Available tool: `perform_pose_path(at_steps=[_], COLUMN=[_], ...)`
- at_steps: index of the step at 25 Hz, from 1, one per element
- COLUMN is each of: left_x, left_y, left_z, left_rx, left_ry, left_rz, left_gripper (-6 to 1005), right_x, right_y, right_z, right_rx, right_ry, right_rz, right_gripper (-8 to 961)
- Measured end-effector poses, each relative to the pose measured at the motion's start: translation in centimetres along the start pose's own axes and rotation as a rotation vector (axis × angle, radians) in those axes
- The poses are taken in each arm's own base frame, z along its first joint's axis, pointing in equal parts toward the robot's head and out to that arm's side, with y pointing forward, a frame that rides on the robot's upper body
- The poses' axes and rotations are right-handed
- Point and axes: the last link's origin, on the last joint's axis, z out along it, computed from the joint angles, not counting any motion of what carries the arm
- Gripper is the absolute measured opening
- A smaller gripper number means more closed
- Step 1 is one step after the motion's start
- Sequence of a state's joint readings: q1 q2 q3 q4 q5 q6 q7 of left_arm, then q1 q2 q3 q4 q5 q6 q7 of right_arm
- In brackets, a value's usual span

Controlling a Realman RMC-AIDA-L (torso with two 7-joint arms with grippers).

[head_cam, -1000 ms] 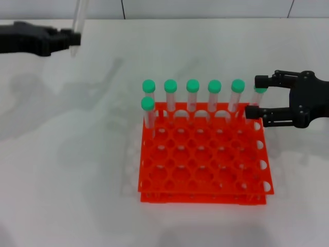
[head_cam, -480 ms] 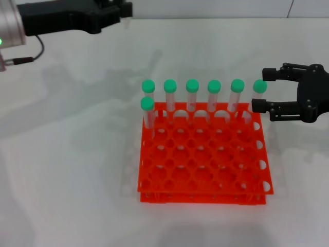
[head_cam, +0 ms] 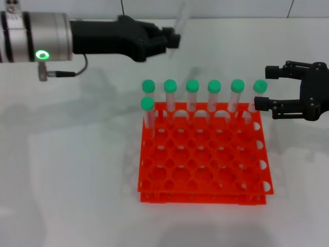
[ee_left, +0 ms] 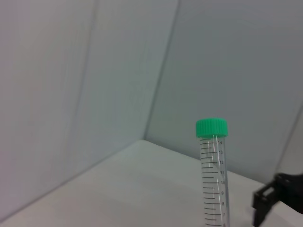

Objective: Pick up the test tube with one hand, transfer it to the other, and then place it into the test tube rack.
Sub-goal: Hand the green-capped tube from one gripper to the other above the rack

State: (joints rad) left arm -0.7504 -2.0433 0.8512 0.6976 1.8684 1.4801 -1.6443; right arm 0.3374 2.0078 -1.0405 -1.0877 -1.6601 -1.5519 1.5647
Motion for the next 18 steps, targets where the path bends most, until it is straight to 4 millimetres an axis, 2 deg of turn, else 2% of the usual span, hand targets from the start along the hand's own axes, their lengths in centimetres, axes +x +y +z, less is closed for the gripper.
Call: perform_pose_path(at_steps=[9,18], left_x=[-1.0,-1.5], left_y=[1.6,2.6], left_z=[2.0,2.1], left_rx=[-0.077,-0.139], left_ry=[-0.04,-0.056], left_rz=[0.003,0.016], left_gripper=[193,194], right_x=[0.2,0.1], right_y=[0.1,0.3], right_z=[-0.3,-1.1], right_rx=[0.006,0.011], right_ry=[-0.008,-0.022], right_rz=[0.009,0.006], right_gripper=[818,816])
